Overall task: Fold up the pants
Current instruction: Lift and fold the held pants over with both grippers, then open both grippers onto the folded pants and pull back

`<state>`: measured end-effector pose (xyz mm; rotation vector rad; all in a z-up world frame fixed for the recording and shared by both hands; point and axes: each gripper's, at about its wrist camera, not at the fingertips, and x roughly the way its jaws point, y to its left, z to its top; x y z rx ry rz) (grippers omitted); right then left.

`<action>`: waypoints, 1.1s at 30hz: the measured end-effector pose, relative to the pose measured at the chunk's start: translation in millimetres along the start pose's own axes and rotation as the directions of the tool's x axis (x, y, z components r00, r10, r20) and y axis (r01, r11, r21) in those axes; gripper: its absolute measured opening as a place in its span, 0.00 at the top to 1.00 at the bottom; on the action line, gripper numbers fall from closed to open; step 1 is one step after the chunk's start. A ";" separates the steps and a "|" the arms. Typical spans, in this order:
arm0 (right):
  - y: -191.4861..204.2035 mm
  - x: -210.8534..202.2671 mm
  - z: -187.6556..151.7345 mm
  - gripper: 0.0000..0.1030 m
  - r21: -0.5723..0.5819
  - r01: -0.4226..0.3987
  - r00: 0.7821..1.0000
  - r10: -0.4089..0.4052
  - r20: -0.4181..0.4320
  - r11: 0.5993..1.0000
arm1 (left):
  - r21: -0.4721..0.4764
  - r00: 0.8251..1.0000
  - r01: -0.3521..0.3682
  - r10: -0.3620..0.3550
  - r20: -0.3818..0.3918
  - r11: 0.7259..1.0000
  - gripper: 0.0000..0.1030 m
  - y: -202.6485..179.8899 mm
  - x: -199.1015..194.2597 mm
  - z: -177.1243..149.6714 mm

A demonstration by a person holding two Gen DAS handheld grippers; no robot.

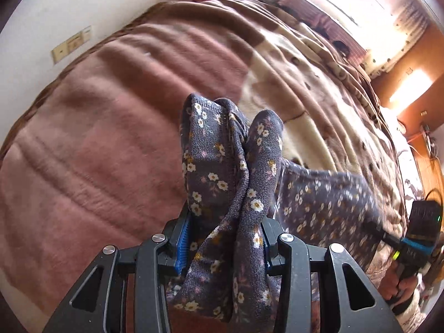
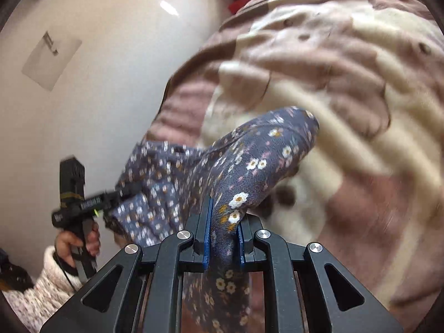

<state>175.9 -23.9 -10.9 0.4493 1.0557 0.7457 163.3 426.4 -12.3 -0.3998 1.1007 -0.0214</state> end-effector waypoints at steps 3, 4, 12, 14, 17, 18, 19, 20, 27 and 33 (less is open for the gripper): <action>8.6 9.3 -19.1 0.85 0.027 -0.038 0.998 0.039 -0.038 0.999 | 0.001 1.000 -0.022 0.022 0.010 1.000 0.62 10.8 -9.7 -3.6; 12.0 11.6 -23.2 0.85 0.029 -0.046 0.998 0.047 -0.044 0.999 | -0.002 1.000 -0.026 0.026 0.016 1.000 0.62 14.3 -13.0 -4.2; 16.2 51.1 -34.8 0.85 0.009 -0.027 0.993 0.028 -0.113 1.000 | -0.044 0.996 -0.084 0.082 -0.043 0.996 0.61 50.1 3.5 -11.6; 9.7 59.6 -38.1 0.84 -0.016 0.035 0.992 -0.037 -0.120 0.999 | -0.088 0.992 -0.112 0.107 -0.062 0.990 0.60 59.8 11.8 -13.6; 5.1 63.8 -40.7 0.81 -0.047 0.076 0.991 -0.080 -0.106 0.996 | -0.078 0.993 -0.108 0.105 -0.051 0.991 0.56 63.4 13.6 -14.6; 8.1 64.4 -41.3 0.80 -0.087 0.110 0.988 -0.119 -0.102 0.990 | -0.064 0.993 -0.113 0.110 -0.052 0.992 0.55 63.0 14.2 -14.3; 11.7 65.4 -42.9 0.76 -0.123 0.137 0.984 -0.150 -0.099 0.983 | -0.034 0.991 -0.129 0.127 -0.045 0.991 0.54 61.1 13.6 -14.2; 16.4 66.2 -46.1 0.75 -0.159 0.163 0.980 -0.179 -0.091 0.974 | -0.018 0.990 -0.138 0.137 -0.038 0.990 0.54 59.1 11.9 -14.0; 23.0 56.6 -56.5 0.61 -0.244 0.276 0.954 -0.296 -0.051 0.930 | 0.068 0.971 -0.239 0.236 0.039 0.969 0.54 47.2 -13.3 -13.9; 35.1 31.5 -59.2 0.61 -0.234 0.324 0.944 -0.330 0.013 0.917 | 0.115 0.945 -0.303 0.283 0.163 0.946 0.53 14.0 -54.9 -29.0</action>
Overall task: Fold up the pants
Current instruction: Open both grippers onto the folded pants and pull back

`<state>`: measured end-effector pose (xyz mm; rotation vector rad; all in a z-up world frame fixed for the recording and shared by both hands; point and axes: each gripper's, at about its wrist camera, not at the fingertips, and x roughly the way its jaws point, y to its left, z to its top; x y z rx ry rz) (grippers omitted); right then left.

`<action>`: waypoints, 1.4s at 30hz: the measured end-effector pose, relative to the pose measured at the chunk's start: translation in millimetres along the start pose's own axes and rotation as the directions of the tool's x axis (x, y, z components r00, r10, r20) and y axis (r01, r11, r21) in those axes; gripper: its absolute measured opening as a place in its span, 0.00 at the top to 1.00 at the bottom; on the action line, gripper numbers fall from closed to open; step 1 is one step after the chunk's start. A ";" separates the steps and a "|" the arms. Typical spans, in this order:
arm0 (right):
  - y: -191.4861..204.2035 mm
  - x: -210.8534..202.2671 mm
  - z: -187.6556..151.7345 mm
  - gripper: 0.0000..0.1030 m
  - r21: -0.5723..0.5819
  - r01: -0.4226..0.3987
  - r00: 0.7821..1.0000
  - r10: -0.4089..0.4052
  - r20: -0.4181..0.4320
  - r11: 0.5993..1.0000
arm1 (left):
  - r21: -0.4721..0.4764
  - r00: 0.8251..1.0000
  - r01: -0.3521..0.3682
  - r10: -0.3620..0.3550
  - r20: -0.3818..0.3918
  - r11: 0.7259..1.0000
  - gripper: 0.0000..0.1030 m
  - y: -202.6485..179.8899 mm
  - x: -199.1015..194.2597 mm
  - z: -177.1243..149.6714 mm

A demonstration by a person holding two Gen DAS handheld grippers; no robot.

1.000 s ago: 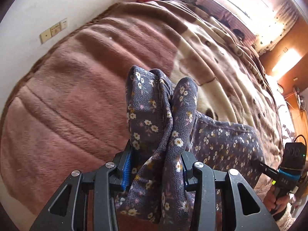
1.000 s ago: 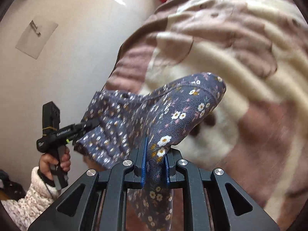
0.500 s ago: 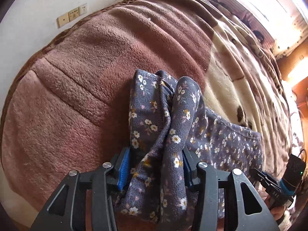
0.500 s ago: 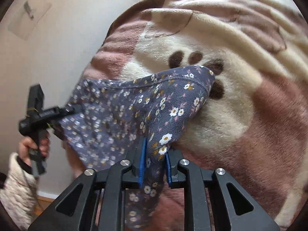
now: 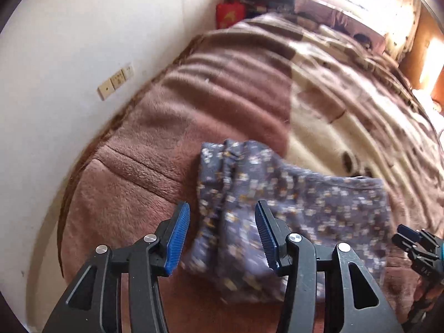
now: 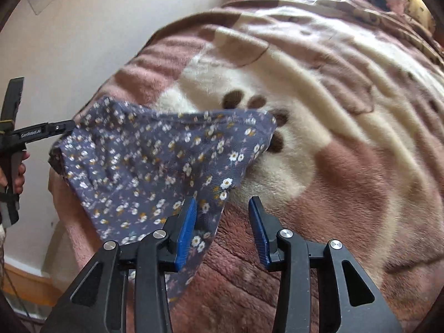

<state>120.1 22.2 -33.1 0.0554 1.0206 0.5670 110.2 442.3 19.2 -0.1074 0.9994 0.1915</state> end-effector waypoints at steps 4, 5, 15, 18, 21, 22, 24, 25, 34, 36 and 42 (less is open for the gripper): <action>16.8 -25.0 -6.9 0.61 -0.003 0.003 0.999 -0.003 0.042 1.000 | 0.014 0.997 0.040 -0.041 0.069 0.999 0.39 -33.1 -30.4 -19.0; 22.4 -28.7 -9.6 0.61 -0.006 0.013 0.999 -0.013 0.045 1.000 | 0.010 0.997 0.037 -0.037 0.073 0.999 0.39 -44.1 -34.5 -28.5; 63.9 -30.2 -46.7 0.49 -0.011 -0.012 1.000 0.012 -0.001 1.000 | 0.079 0.992 -0.069 0.060 0.110 0.995 0.39 -99.6 -48.7 -93.6; 71.6 -32.3 -51.1 0.49 -0.022 -0.016 1.000 0.016 0.003 1.000 | 0.082 0.991 -0.067 0.057 0.118 0.994 0.39 -100.5 -53.2 -100.4; 76.2 -33.6 -53.0 0.49 -0.026 -0.001 1.000 0.001 0.005 1.000 | 0.046 0.994 -0.046 0.042 0.100 0.998 0.39 -97.8 -51.5 -102.9; 77.0 -33.8 -53.7 0.49 -0.023 0.005 1.000 -0.005 0.004 1.000 | 0.029 0.996 -0.051 0.048 0.081 0.998 0.39 -96.3 -49.3 -103.7; 77.8 -33.0 -54.9 0.49 -0.017 0.008 1.000 -0.008 -0.004 1.000 | 0.015 0.996 -0.040 0.039 0.078 0.999 0.39 -94.7 -47.3 -105.4; 78.1 -32.6 -55.3 0.49 -0.017 0.012 1.000 -0.012 -0.005 1.000 | 0.011 0.996 -0.026 0.025 0.082 1.000 0.39 -93.9 -47.3 -106.9; 81.9 -31.0 -58.6 0.49 -0.023 0.029 0.999 -0.030 -0.016 0.999 | 0.029 0.997 -0.053 0.051 0.063 0.998 0.39 -97.7 -40.6 -111.8; 81.3 -30.7 -58.3 0.49 -0.021 0.031 0.999 -0.032 -0.016 0.999 | 0.025 0.996 -0.053 0.051 0.067 0.998 0.39 -97.5 -40.4 -111.9; 78.9 -30.4 -57.2 0.49 -0.013 0.042 0.999 -0.043 -0.015 0.999 | 0.022 0.996 -0.064 0.063 0.058 0.998 0.39 -97.7 -37.2 -112.0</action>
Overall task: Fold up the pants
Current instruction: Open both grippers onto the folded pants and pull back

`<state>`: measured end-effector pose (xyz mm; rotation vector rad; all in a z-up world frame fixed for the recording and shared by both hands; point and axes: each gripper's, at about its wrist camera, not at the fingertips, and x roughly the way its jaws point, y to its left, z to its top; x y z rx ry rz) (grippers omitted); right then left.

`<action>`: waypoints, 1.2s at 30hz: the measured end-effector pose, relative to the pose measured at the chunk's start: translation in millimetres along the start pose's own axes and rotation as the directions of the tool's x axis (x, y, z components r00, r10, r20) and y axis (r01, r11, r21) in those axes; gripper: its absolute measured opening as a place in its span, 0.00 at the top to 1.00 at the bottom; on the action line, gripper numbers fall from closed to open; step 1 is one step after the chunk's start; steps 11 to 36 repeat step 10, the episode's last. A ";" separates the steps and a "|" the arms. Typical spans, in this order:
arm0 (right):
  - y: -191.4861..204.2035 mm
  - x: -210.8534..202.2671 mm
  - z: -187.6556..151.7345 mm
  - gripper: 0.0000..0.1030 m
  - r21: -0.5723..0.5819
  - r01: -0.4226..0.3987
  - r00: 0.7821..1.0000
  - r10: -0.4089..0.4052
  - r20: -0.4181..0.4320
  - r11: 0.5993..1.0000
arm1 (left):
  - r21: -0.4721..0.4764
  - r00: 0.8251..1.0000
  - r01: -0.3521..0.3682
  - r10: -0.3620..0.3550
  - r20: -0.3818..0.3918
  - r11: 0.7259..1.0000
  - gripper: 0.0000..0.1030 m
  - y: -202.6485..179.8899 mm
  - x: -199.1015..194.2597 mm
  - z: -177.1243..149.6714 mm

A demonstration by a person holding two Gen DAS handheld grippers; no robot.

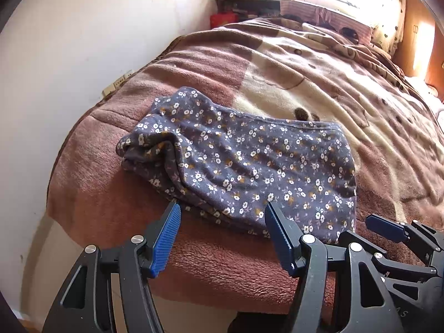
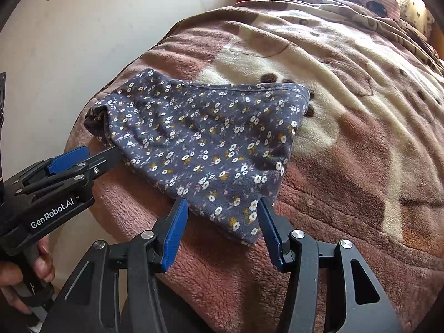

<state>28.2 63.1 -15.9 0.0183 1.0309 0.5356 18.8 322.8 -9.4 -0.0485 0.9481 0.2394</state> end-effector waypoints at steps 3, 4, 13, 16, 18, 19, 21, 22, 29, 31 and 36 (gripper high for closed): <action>-0.3 0.0 -0.1 0.49 0.000 -0.001 1.000 0.001 -0.002 1.000 | -0.001 1.000 0.003 -0.003 -0.001 1.000 0.39 0.2 0.8 0.4; 0.4 0.3 -0.1 0.49 0.000 0.000 1.000 0.000 -0.002 1.000 | 0.000 1.000 -0.001 0.001 -0.001 1.000 0.39 -0.2 0.6 0.1; 1.8 -0.6 0.6 0.49 -0.002 0.000 1.000 0.000 0.001 1.000 | 0.003 1.000 0.010 -0.010 0.002 1.000 0.39 0.1 1.7 1.6; 1.8 -0.6 0.6 0.49 -0.002 0.000 1.000 0.000 0.001 1.000 | 0.003 1.000 0.010 -0.010 0.002 1.000 0.39 0.1 1.7 1.6; 1.8 -0.6 0.6 0.49 -0.002 0.000 1.000 0.000 0.001 1.000 | 0.003 1.000 0.010 -0.010 0.002 1.000 0.39 0.1 1.7 1.6; 1.8 -0.6 0.6 0.49 -0.002 0.000 1.000 0.000 0.001 1.000 | 0.003 1.000 0.010 -0.010 0.002 1.000 0.39 0.1 1.7 1.6; 1.8 -0.6 0.6 0.49 -0.002 0.000 1.000 0.000 0.001 1.000 | 0.003 1.000 0.010 -0.010 0.002 1.000 0.39 0.1 1.7 1.6; 1.8 -0.6 0.6 0.49 -0.002 0.000 1.000 0.000 0.001 1.000 | 0.003 1.000 0.010 -0.010 0.002 1.000 0.39 0.1 1.7 1.6; 1.8 -0.6 0.6 0.49 -0.002 0.000 1.000 0.000 0.001 1.000 | 0.003 1.000 0.010 -0.010 0.002 1.000 0.39 0.1 1.7 1.6; 1.8 -0.6 0.6 0.49 -0.002 0.000 1.000 0.000 0.001 1.000 | 0.003 1.000 0.010 -0.010 0.002 1.000 0.39 0.1 1.7 1.6; 1.8 -0.6 0.6 0.49 -0.002 0.000 1.000 0.000 0.001 1.000 | 0.003 1.000 0.010 -0.010 0.002 1.000 0.39 0.1 1.7 1.6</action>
